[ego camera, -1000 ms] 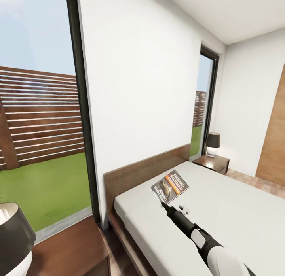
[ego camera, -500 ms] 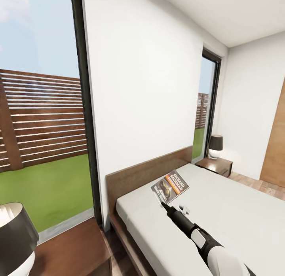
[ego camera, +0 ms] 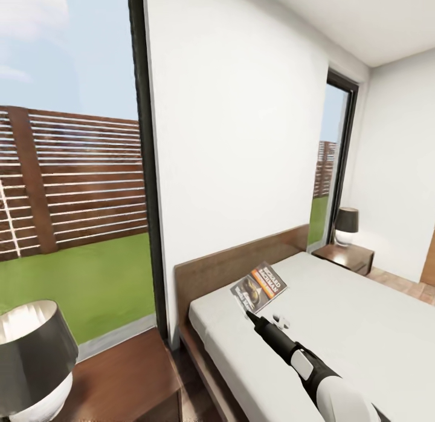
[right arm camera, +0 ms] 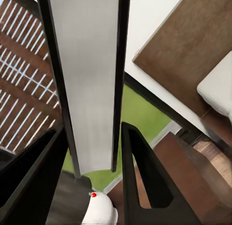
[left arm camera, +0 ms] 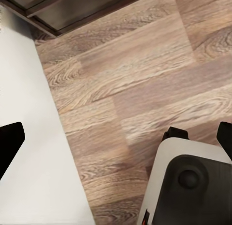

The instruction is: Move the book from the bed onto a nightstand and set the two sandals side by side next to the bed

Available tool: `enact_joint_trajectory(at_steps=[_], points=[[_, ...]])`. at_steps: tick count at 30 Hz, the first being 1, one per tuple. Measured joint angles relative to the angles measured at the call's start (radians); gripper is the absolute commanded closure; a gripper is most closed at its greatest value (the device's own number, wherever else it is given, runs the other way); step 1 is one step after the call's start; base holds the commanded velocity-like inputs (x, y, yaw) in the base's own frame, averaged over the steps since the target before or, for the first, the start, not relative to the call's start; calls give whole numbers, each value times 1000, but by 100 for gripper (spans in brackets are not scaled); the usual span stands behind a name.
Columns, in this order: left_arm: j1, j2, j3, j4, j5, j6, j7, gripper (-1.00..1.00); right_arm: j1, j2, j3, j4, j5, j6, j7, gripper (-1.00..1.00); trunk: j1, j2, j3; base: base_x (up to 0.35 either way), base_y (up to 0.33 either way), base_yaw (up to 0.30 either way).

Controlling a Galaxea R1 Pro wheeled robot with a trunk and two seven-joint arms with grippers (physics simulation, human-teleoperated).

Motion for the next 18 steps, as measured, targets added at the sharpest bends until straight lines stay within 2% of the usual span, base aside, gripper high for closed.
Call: enact_joint_trajectory(at_steps=[7,13,18], points=[[0,-11,-3,-1,-3,-5,1,-100,0,1,5,0,-2,0,-18,100,0,0,-4,0,0,180],[0,-13,-3,-1,-4,-13,1,-100,0,5,6,8,0,0,-25,100,0,0,-5,0,0,56],[0,-13,-4,-1,-4,-16,2,-100,1,12,14,8,5,1,-60,100,0,0,-6,0,0,17]])
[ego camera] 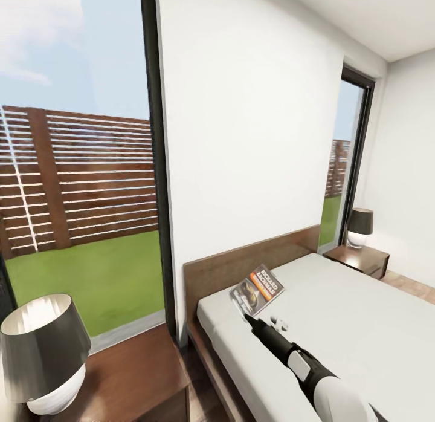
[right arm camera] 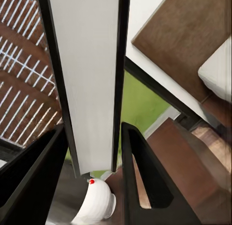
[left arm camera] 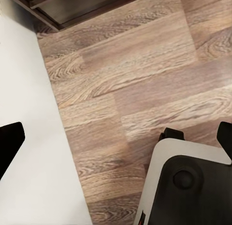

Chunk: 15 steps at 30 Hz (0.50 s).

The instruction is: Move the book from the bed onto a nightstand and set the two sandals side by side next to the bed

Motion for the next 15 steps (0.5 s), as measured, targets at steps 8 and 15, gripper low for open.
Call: enact_joint_trajectory(at_steps=[8,15], points=[[0,-1,-1,0,-1,1,1,-100,7,-17,30,-7,14,3,-62,100,0,0,-2,0,0,53],[0,-11,-1,-1,-1,1,2,-100,10,-52,31,-7,13,6,-69,100,0,0,-9,0,0,149]])
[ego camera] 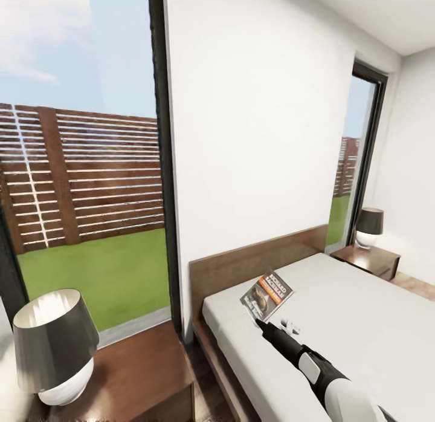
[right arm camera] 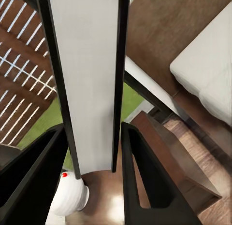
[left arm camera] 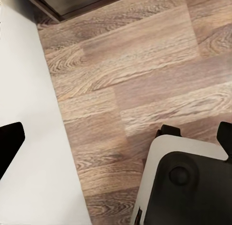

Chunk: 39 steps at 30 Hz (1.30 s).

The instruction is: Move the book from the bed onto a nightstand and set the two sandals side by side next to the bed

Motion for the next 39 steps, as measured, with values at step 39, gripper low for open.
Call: enact_joint_trajectory(at_steps=[39], points=[[-1,-32,9,-1,7,-14,-1,-100,2,-7,-2,0,-1,-3,95,100,0,0,-34,0,0,206]])
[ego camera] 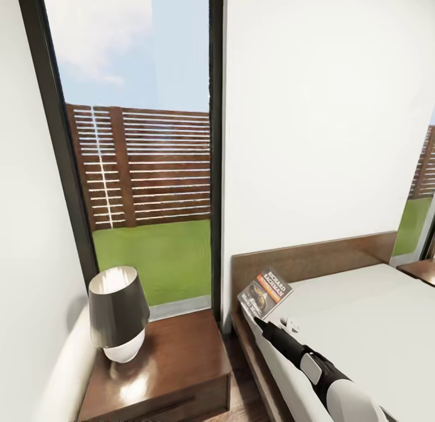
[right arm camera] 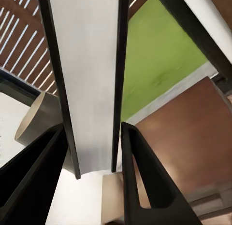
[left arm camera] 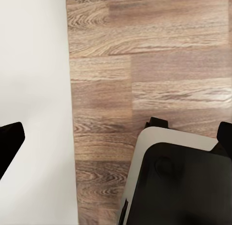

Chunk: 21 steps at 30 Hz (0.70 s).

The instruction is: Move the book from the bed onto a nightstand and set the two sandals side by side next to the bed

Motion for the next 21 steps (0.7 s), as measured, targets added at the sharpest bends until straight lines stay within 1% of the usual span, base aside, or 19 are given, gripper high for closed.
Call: enact_joint_trajectory(at_steps=[12,21], points=[[0,0,-1,0,0,-1,0,-100,0,0,2,-3,0,-3,0,100,0,0,1,0,0,89],[1,1,-1,0,-1,-2,-1,-100,0,2,6,-2,1,-3,0,100,0,0,7,0,0,153]])
